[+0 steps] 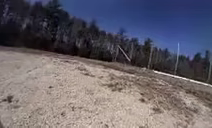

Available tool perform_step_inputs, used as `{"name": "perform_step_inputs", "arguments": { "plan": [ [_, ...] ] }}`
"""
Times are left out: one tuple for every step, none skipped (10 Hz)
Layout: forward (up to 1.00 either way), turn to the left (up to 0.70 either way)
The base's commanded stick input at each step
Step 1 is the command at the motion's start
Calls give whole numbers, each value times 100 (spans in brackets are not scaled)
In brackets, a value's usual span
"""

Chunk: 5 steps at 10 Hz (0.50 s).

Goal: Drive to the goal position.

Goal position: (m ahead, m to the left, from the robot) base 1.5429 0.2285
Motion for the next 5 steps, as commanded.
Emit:
{"name": "perform_step_inputs", "arguments": {
  "plan": [
    [70,0],
    [70,0],
    [70,0],
    [70,0],
    [70,0]
  ]
}}
